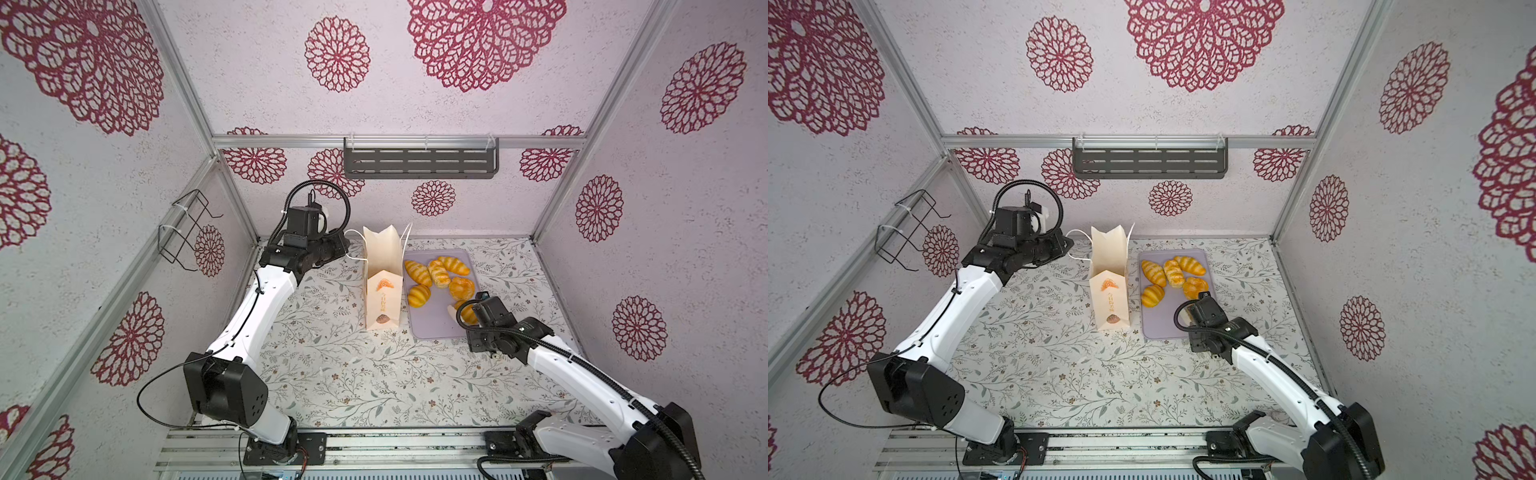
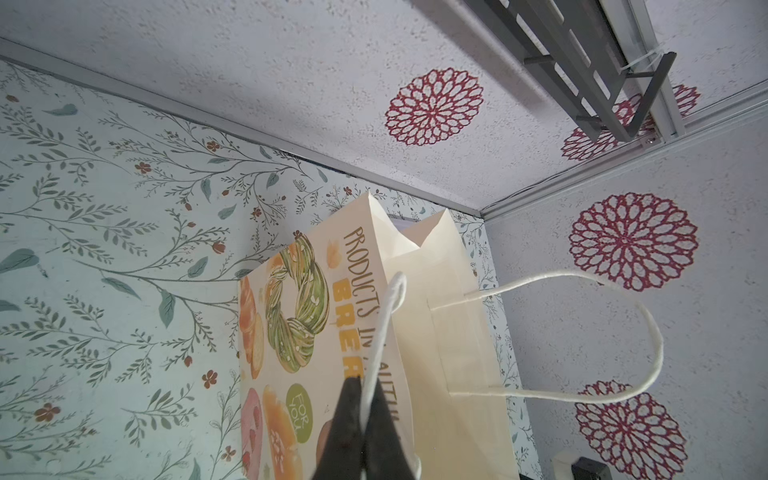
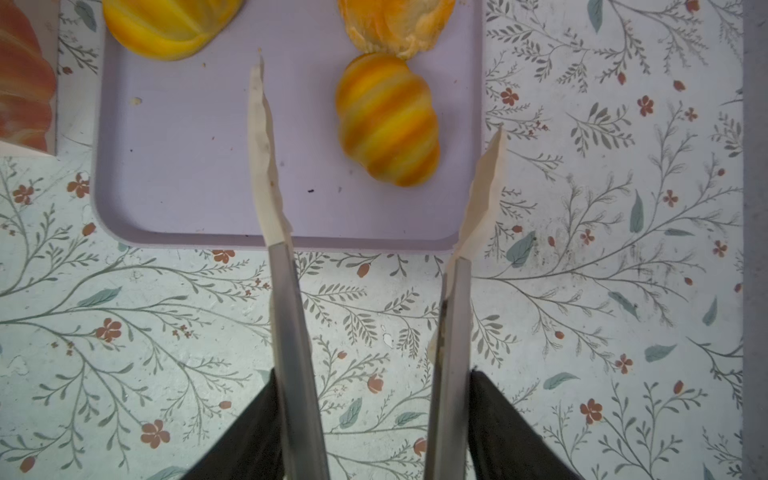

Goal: Place the fake bread into the paper bag
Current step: 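Move the tongs with the right gripper over the striped yellow bun on the tray, then pinch the striped yellow bun between the tong tips with the right gripper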

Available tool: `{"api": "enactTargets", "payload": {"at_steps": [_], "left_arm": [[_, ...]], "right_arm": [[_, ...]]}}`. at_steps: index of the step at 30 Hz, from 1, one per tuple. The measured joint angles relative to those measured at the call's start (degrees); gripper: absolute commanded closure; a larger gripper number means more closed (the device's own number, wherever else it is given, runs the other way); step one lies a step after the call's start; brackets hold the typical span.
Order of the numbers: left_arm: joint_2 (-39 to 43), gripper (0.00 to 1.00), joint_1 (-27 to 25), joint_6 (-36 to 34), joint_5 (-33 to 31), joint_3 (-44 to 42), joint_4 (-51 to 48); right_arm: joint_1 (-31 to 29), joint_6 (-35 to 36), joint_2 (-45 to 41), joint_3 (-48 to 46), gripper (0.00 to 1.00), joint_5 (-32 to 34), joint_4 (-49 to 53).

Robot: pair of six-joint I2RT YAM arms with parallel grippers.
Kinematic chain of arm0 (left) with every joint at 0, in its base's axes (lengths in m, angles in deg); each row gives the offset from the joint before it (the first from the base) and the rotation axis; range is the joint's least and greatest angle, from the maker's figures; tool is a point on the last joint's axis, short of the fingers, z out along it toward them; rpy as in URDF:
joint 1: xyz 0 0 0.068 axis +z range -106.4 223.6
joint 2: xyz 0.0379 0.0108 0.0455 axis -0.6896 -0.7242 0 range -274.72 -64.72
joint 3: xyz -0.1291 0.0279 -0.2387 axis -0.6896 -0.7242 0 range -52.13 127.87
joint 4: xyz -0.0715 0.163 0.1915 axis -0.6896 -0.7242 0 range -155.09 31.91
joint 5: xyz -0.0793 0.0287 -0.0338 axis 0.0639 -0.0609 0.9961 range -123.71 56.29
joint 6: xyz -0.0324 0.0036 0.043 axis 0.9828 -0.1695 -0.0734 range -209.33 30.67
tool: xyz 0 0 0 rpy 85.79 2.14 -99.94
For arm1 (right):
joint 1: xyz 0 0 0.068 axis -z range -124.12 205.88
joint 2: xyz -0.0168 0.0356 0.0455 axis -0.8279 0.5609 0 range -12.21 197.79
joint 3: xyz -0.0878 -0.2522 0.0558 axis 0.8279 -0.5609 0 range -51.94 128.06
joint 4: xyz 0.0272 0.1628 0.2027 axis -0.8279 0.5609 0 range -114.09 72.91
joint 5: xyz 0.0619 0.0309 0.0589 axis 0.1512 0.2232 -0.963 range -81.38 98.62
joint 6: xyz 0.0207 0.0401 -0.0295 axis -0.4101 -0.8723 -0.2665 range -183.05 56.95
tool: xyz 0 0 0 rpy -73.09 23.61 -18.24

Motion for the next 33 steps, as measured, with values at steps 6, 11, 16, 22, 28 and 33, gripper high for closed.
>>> {"api": "enactTargets", "payload": {"at_steps": [6,11,16,22,28,33], "left_arm": [[0.0,1.0,0.0,0.0,0.0,0.0,0.0],[0.0,1.0,0.0,0.0,-0.1,0.0,0.0],[0.0,1.0,0.0,0.0,-0.1,0.0,0.0],[0.0,1.0,0.0,0.0,-0.1,0.0,0.0],[0.0,1.0,0.0,0.0,-0.1,0.0,0.0],[0.0,1.0,0.0,0.0,-0.1,0.0,0.0]], "right_arm": [[0.4,0.5,2.4,0.0,0.35,-0.2,-1.7],[0.8,1.2,4.4,0.0,0.36,-0.2,-2.7],[1.2,1.6,4.7,-0.3,0.36,-0.4,-4.2],[2.1,1.8,4.9,-0.7,0.36,-1.0,-5.3],[2.7,1.8,5.4,-1.4,0.41,-2.0,-6.7],[2.9,1.8,7.1,-1.6,0.47,-3.0,-7.3]]}}
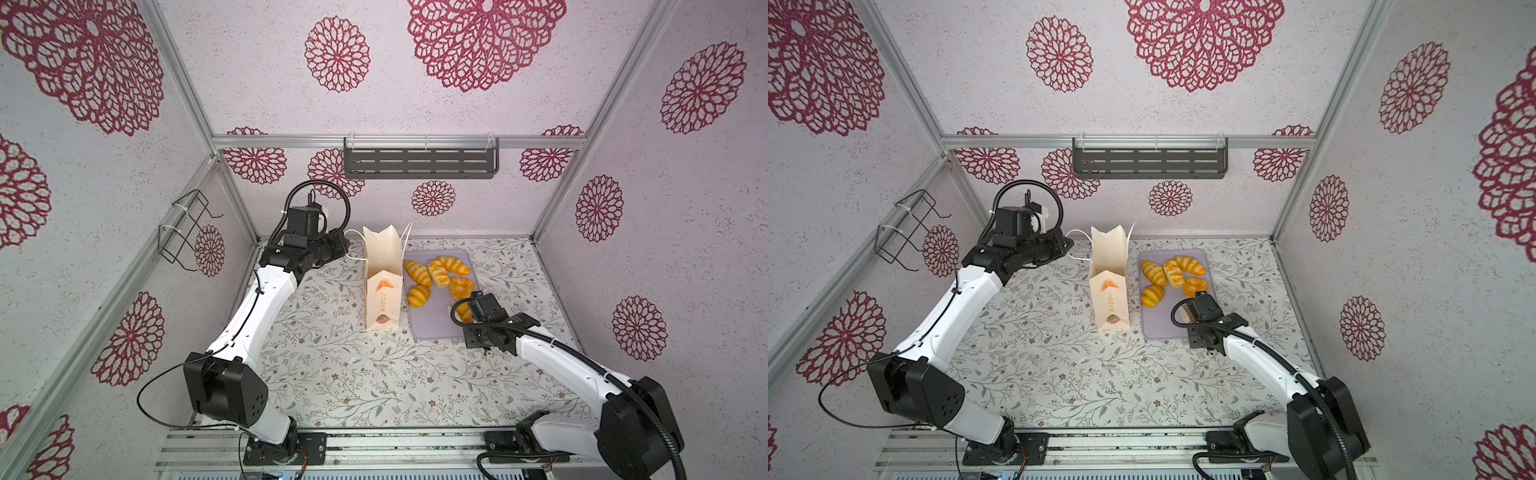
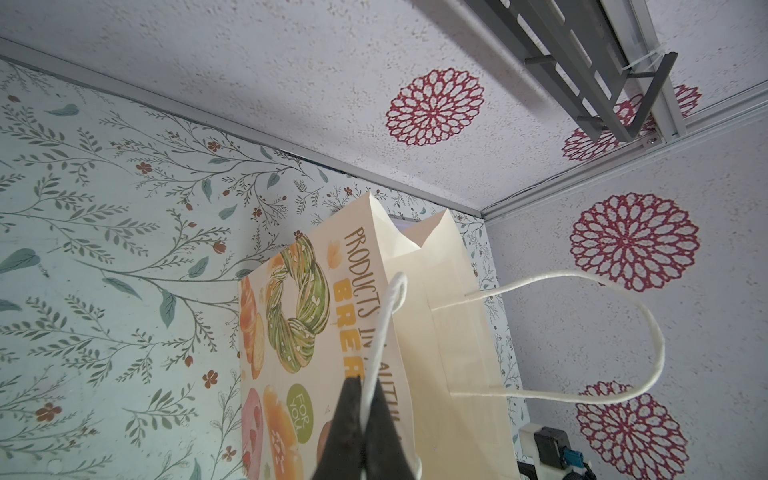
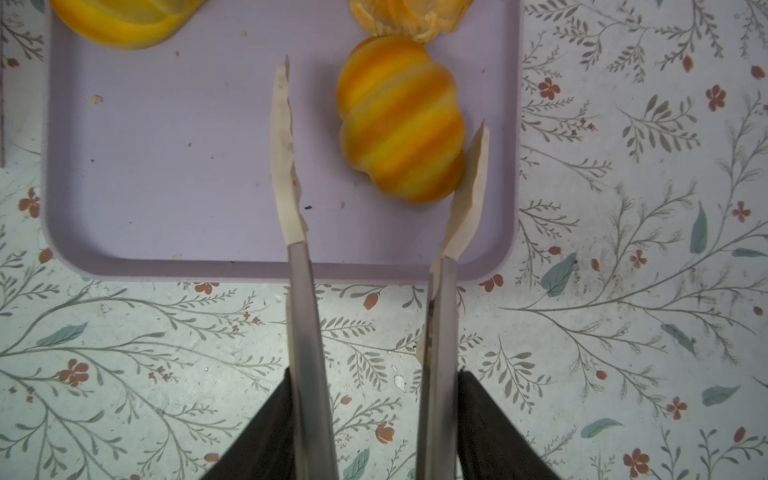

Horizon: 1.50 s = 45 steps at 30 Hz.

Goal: Place the fake bread into the paper bag
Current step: 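Pinch the striped yellow bun between the tong tips with the right gripper, then lift the striped bun with the tongs and carry it toward the bag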

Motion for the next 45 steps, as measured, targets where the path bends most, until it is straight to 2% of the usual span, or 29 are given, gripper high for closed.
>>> {"api": "enactTargets", "payload": {"at_steps": [6,17,33,41,45], "left_arm": [[0.0,1.0,0.0,0.0,0.0,0.0,0.0],[0.0,1.0,0.0,0.0,0.0,0.0,0.0],[0.2,1.0,0.0,0.4,0.0,-0.4,0.1],[0.3,1.0,0.0,0.3,-0.6,-0.5,0.0],[0.4,1.0,0.0,-0.1,-1.5,-0.5,0.0]], "right_arm": [[0.3,-0.1,1.1,0.0,0.54,-0.7,-0.7],[0.5,-0.5,1.1,0.0,0.76,-2.8,-0.8],[0.5,-6.2,-6.9,-0.3,0.85,-8.9,-1.0],[0.5,-9.6,-13.6,-3.3,0.89,-9.3,-1.6],[0.5,-11.3,-15.5,-5.6,0.94,-9.1,-3.9]]}}
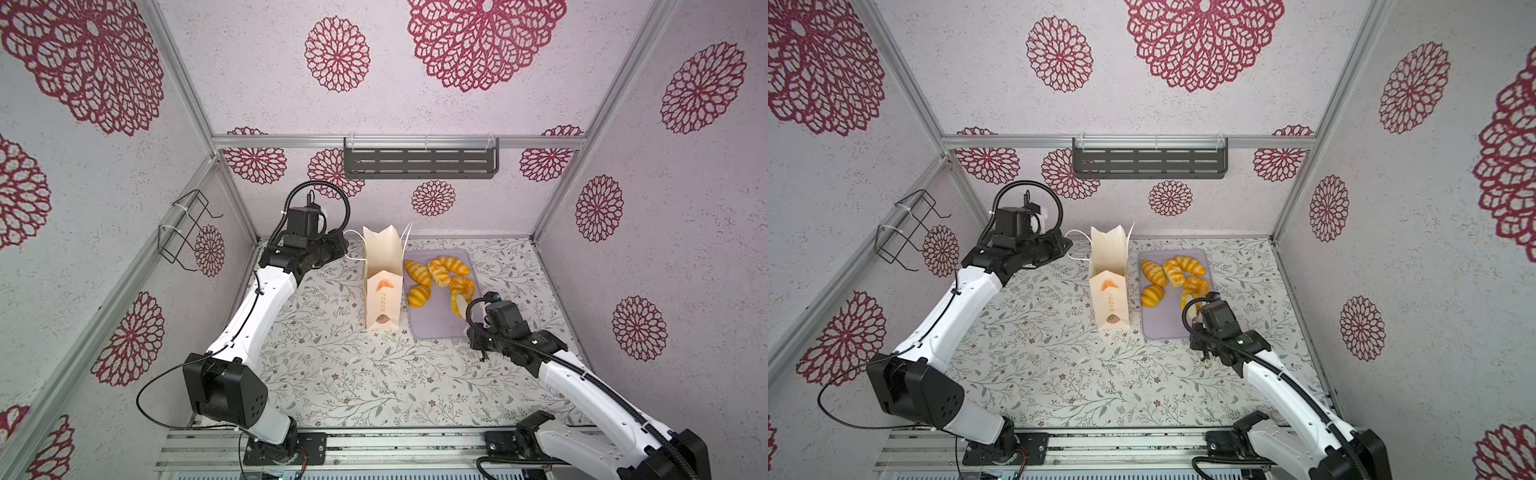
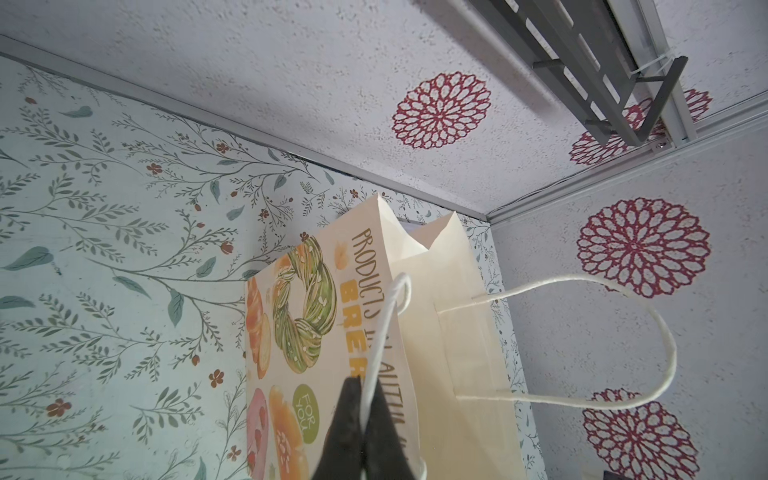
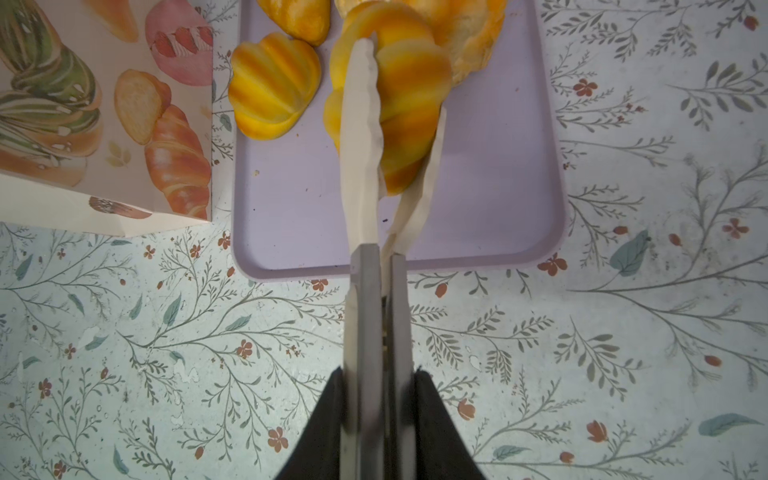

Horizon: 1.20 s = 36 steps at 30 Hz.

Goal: Place the fake bread into the paper bag
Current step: 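Lift the striped bun with the tongs and carry it toward the bag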

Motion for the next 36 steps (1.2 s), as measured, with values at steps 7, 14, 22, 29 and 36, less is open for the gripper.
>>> {"api": "enactTargets", "payload": {"at_steps": [7,14,22,29,36], "left_arm": [[0.8,1.0,0.0,-0.4,-0.7,0.0,0.0],[0.8,1.0,0.0,-0.6,-1.1,0.0,0.0],[0.7,1.0,0.0,-0.2,-0.1,-0.8,0.7],[0.7,1.0,0.0,-0.2,-0.1,-1.3,1.3],[0.7,1.0,0.0,-0.4,0.1,-1.3,1.5]], "right_arm": [[0.0,-3.5,-0.5,-3.1,1.0,0.0,-5.9],[0.0,-6.3,-3.2,-3.6,1.0,-1.0,-10.6],[0.0,-6.7,-3.7,-0.3,1.0,-3.3,-10.4],[0.0,-6.7,-7.1,2.1,1.0,-4.3,-9.7],[0.0,-6.4,-10.1,2.6,1.0,-4.3,-10.5]]}}
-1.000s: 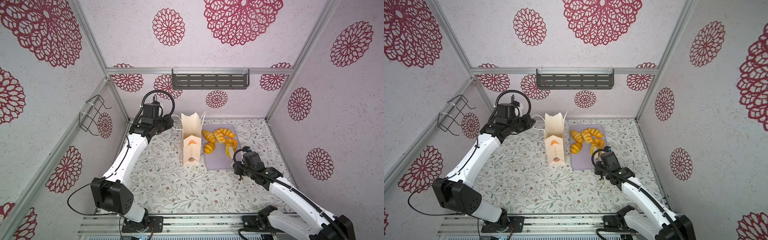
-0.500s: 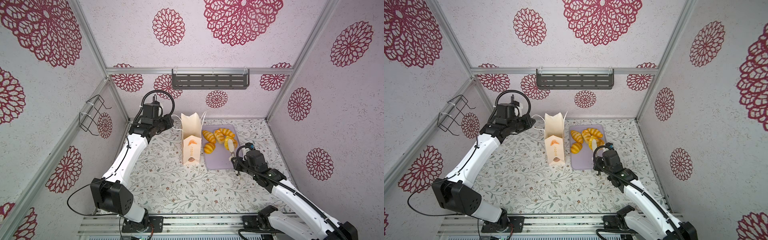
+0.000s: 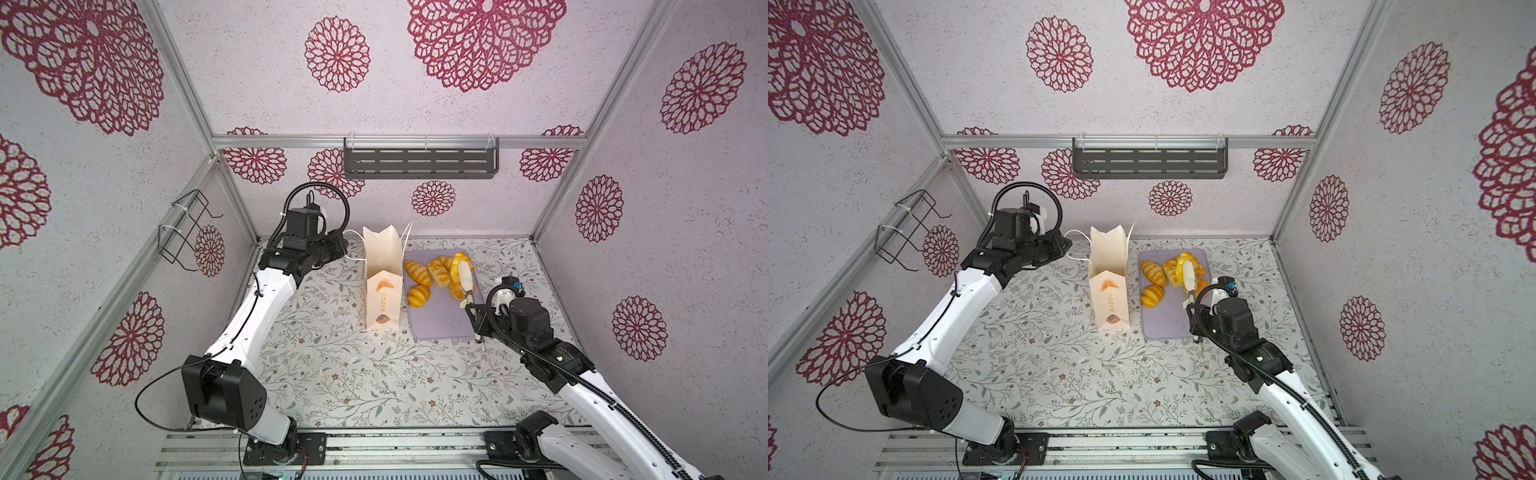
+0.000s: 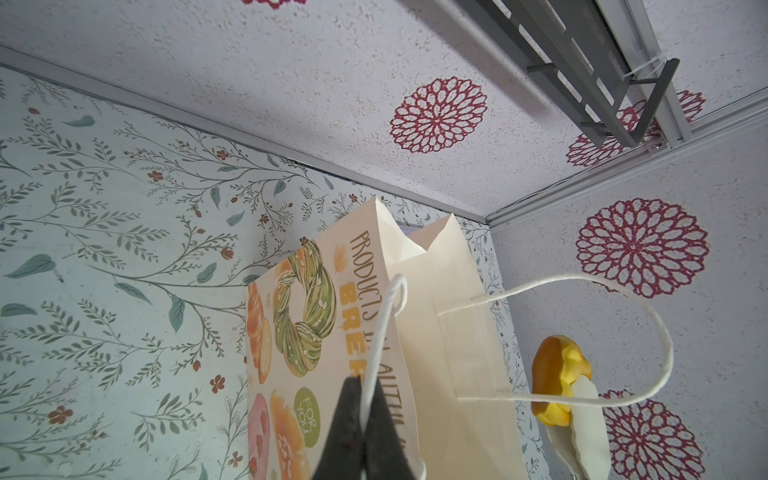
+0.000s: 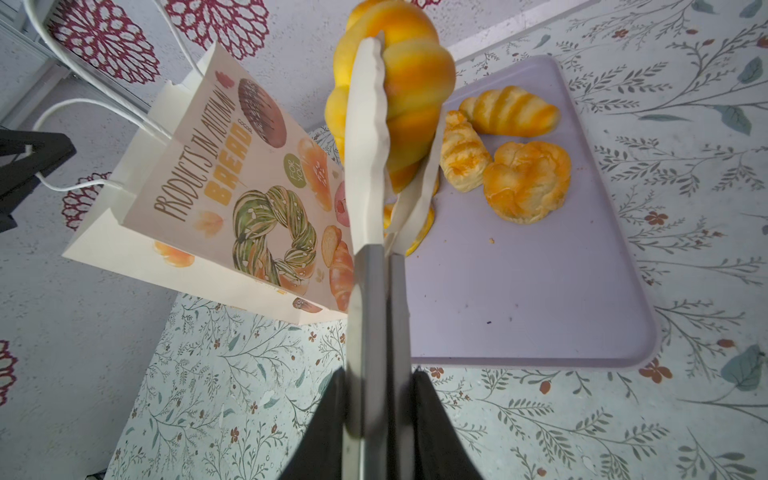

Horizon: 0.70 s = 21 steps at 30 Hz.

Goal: Place the fake bread into the paper bag
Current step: 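Lift the striped bun with the tongs and carry it toward the bag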

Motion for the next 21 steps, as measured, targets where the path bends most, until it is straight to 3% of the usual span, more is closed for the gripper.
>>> {"api": "enactTargets", "payload": {"at_steps": [21], "left_arm": [[0.0,1.0,0.0,-0.6,-1.0,0.0,0.0]], "right_arm": [[-0.4,4.8,7.0,11.6,1.0,-4.2,-5.2]]}}
